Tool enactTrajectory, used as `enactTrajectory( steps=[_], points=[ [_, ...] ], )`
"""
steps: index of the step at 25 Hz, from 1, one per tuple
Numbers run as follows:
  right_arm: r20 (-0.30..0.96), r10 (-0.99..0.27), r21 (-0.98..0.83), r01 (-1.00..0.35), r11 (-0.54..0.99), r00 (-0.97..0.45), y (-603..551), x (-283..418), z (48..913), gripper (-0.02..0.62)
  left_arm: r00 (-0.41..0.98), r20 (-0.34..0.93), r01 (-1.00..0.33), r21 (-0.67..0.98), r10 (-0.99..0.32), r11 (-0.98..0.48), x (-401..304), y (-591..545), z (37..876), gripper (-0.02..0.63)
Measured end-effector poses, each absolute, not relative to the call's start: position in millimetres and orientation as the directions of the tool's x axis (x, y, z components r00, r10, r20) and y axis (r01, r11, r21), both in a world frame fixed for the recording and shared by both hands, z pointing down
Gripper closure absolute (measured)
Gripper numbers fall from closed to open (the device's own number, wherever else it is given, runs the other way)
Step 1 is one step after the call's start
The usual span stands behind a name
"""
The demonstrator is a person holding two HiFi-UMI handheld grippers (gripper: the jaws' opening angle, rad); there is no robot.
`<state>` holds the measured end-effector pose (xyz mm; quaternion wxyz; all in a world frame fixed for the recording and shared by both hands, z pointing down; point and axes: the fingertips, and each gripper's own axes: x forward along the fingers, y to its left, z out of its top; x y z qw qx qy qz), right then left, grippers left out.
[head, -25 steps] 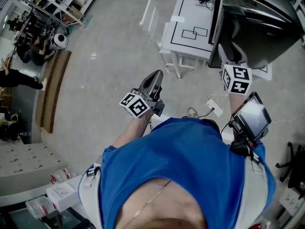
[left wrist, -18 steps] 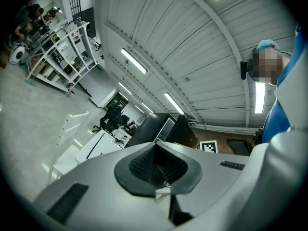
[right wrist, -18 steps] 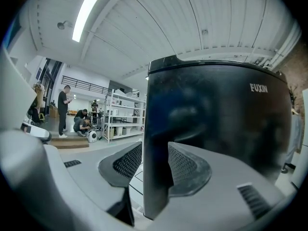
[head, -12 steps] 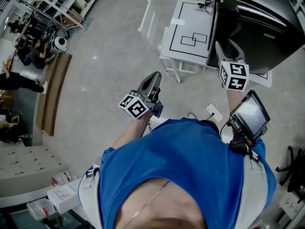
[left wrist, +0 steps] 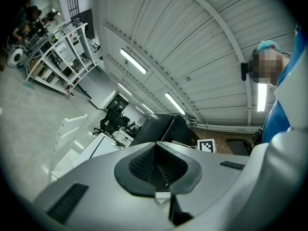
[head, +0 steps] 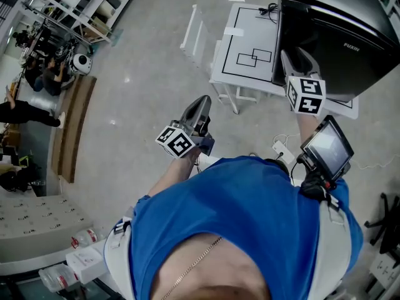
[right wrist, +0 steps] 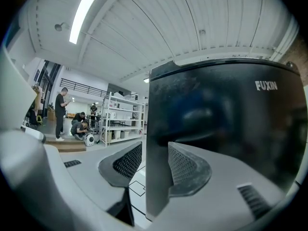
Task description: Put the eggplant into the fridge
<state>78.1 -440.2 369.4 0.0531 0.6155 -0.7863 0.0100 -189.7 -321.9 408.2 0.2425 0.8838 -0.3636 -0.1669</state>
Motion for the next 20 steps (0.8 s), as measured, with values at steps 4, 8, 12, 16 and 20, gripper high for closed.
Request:
enactTrajectory(
  steps=[4, 8, 12, 16, 20],
  points=[
    [0.090, -0.968, 0.043, -0.970, 0.239, -0.234, -451, 82, 370, 0.423, 0.686, -0.111, -0.562, 0.546, -0.719, -0.621, -185, -332, 411, 0.598],
    [0.077, -0.968, 0.058, -0.968, 0.242, -0.238, -449, 76, 364, 0.425, 0.687, -0.112, -0.559, 0.550, -0.718, -0.620, -184, -333, 407, 0.598],
    [0.068, -0.971, 0.054, -0.971, 0.235, -0.231, -448, 77, 361, 0.449, 0.690, -0.110, -0.559, 0.548, -0.716, -0.623, -183, -335, 407, 0.598],
    [0.064, -0.974, 0.054, -0.974, 0.219, -0.215, -448, 80, 361, 0.490, 0.691, -0.114, -0.554, 0.551, -0.714, -0.624, -183, -337, 408, 0.598],
    [0.059, -0.982, 0.025, -0.983, 0.179, -0.177, -449, 92, 359, 0.592, 0.694, -0.120, -0.548, 0.551, -0.710, -0.629, -181, -337, 405, 0.598]
  ],
)
